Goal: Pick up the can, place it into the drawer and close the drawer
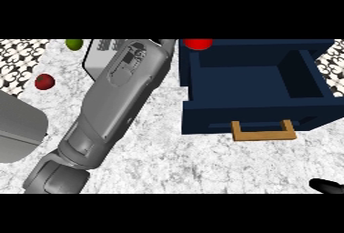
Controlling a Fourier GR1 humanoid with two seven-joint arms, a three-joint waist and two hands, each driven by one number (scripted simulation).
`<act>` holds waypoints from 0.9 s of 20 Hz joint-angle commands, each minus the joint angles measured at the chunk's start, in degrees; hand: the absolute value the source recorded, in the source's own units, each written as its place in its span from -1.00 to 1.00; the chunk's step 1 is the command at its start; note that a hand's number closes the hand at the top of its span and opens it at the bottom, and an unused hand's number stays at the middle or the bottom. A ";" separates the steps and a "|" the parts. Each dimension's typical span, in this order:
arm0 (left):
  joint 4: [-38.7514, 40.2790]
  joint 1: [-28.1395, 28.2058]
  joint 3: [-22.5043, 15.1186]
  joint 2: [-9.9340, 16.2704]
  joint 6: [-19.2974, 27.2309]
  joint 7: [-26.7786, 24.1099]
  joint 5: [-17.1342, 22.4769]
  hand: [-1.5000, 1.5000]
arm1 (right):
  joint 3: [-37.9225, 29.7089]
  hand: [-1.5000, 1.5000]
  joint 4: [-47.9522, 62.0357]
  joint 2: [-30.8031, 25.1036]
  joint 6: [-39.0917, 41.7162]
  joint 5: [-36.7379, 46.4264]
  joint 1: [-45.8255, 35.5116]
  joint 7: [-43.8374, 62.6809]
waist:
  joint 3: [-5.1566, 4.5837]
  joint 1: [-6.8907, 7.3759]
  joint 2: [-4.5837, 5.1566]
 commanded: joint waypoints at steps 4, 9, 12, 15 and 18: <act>8.63 -9.04 -4.66 0.00 3.47 0.40 5.01 1.00 | -2.88 -1.00 -1.58 -4.51 0.12 -3.94 -4.61 6.29 | 0.02 -1.22 0.25; 16.95 -15.14 -4.41 0.00 4.15 -1.33 6.78 1.00 | -1.10 -1.00 -3.06 -1.02 0.10 -2.66 -0.69 2.46 | 0.10 -2.62 0.62; 18.20 -15.94 -7.85 0.00 5.75 -0.93 10.15 1.00 | -0.07 -1.00 0.68 -2.07 0.30 -1.05 -3.29 1.95 | 0.10 -2.37 0.61; 20.16 -17.35 -10.01 0.00 5.98 -2.37 11.26 1.00 | -1.65 -1.00 0.89 -3.84 -0.44 -3.16 -6.63 4.76 | 0.11 -3.18 0.83; 20.85 -16.15 -12.68 0.00 10.63 -4.16 12.66 1.00 | -0.06 -1.00 1.19 -3.75 -0.76 -1.88 -7.58 5.63 | 0.11 -3.40 0.91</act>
